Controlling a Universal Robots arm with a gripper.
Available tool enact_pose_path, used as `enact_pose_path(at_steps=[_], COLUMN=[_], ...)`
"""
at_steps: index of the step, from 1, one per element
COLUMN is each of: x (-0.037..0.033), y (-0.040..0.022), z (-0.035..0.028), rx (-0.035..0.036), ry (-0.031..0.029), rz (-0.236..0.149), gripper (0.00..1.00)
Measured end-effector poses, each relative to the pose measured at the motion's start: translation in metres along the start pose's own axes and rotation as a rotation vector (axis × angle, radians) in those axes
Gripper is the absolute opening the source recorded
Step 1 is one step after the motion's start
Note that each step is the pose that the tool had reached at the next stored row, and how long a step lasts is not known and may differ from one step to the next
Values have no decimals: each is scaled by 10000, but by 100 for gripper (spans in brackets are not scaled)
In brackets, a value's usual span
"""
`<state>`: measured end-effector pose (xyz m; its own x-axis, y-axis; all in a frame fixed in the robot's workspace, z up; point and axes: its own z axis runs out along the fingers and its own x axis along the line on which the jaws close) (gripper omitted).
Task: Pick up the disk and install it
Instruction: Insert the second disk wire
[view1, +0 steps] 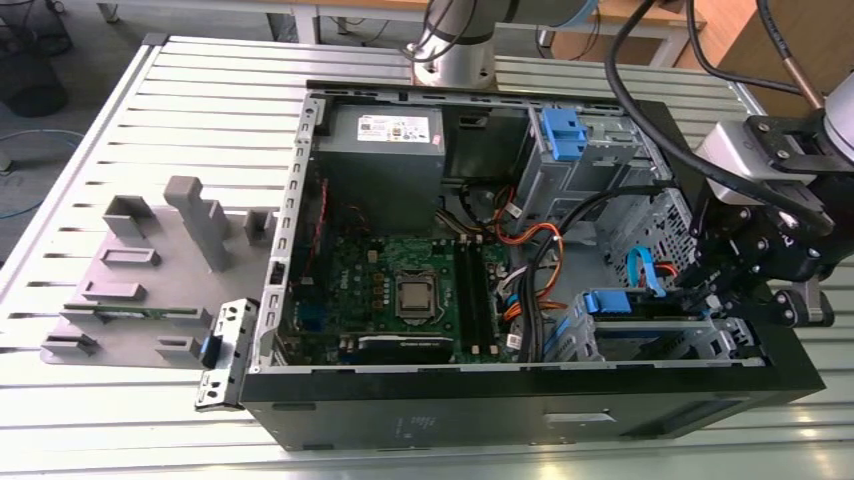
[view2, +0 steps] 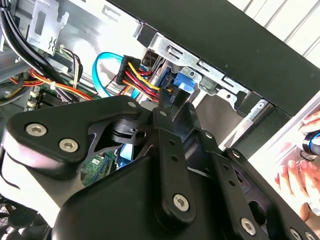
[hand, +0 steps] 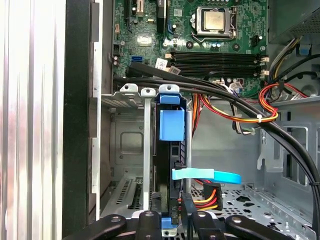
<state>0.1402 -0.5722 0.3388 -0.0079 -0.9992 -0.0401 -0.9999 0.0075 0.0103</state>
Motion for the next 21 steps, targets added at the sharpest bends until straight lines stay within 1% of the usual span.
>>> enact_pose_path(at_steps=[4, 8, 21], x=[-2, -20, -125], y=[0, 0, 2], z=[6, 22, 68], rx=[0, 0, -2], ry=[-1, -2, 7], rz=[-1, -6, -60], gripper=[30, 30, 30])
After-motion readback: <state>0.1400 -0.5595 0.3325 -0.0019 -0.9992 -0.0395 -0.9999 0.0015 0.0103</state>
